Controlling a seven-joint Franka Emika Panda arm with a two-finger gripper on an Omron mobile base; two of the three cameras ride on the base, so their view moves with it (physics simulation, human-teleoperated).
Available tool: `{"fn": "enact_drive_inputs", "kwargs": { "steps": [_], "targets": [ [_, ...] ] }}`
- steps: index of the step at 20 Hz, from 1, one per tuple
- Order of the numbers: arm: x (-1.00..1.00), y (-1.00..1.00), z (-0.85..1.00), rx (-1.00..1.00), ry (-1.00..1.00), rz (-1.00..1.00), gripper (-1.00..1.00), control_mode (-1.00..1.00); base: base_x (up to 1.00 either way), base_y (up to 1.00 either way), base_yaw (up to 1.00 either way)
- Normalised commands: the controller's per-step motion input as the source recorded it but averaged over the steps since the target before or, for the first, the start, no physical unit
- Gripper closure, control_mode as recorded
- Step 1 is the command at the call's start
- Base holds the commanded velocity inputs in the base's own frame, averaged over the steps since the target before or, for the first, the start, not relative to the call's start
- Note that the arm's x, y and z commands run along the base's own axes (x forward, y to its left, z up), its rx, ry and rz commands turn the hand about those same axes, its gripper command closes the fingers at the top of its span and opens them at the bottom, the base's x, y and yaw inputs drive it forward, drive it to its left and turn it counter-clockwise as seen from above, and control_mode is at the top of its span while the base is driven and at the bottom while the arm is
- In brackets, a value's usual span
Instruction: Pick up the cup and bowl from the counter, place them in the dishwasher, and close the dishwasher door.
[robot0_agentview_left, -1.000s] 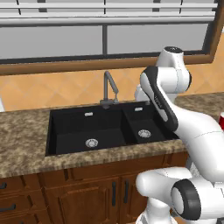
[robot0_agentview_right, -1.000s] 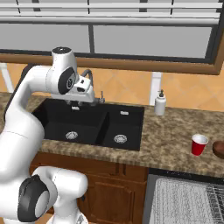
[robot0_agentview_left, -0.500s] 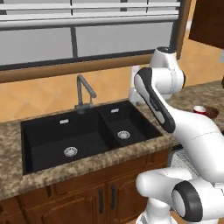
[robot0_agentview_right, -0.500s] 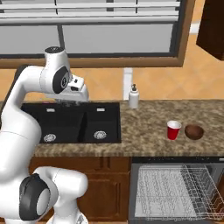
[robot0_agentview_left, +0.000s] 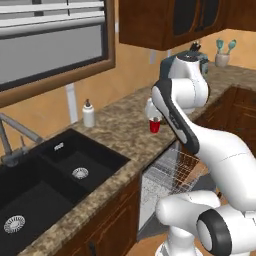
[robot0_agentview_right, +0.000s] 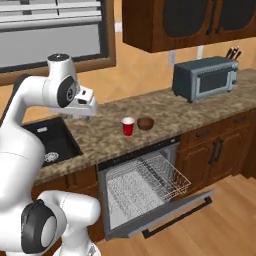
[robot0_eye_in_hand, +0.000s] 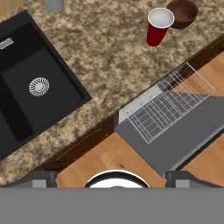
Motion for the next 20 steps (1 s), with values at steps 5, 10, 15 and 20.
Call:
{"fn": "enact_drive_inputs", "kwargs": {
  "steps": [5, 10, 15, 20],
  "targets": [
    [0.0, 0.0, 0.0, 0.0, 0.0, 0.0, -1.0, 1.0, 0.04, 0.37, -0.64],
    [0.0, 0.0, 0.0, 0.0, 0.0, 0.0, -1.0, 1.0, 0.12, 0.38, -0.45],
    [0.0, 0.0, 0.0, 0.0, 0.0, 0.0, -1.0, 1.0, 0.0, 0.35, -0.2],
    [0.0, 0.0, 0.0, 0.0, 0.0, 0.0, -1.0, 1.0, 0.0, 0.44, -0.14]
  ]
}}
